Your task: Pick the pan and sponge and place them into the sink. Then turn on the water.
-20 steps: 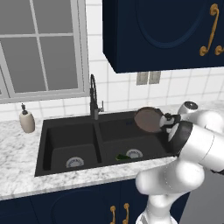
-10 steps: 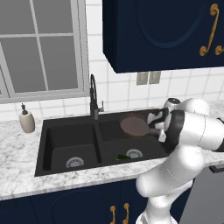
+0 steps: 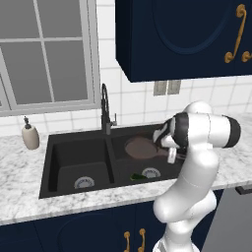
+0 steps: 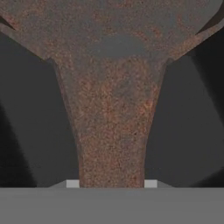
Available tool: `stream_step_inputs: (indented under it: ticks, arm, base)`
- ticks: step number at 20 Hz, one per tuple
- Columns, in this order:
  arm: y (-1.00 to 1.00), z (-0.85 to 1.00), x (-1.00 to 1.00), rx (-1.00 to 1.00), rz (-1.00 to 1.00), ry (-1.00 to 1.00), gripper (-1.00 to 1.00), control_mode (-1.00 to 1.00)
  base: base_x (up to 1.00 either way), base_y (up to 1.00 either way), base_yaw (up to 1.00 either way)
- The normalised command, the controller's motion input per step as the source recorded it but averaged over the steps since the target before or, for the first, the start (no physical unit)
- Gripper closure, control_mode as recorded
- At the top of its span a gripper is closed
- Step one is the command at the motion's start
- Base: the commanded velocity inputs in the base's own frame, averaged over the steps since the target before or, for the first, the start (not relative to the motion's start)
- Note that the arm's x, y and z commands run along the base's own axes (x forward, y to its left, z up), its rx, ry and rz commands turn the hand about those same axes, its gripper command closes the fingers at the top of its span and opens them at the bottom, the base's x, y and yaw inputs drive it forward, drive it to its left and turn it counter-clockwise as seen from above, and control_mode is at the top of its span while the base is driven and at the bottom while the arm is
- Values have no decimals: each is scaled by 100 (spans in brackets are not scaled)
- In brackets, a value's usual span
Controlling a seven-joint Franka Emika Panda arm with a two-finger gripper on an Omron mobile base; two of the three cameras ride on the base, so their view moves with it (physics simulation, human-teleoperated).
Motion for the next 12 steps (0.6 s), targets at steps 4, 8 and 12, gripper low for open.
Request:
stream_step_inputs:
  ticks: [4,8,12]
  arm:
    - [8,-63,35,0,0,8,100,-100]
    - [1,-61,39,0,0,6,100,-100]
    - [0,-64,46,0,0,5,100,-100]
  base:
    - [0,0,0]
    - [0,0,0]
    - [0,0,0]
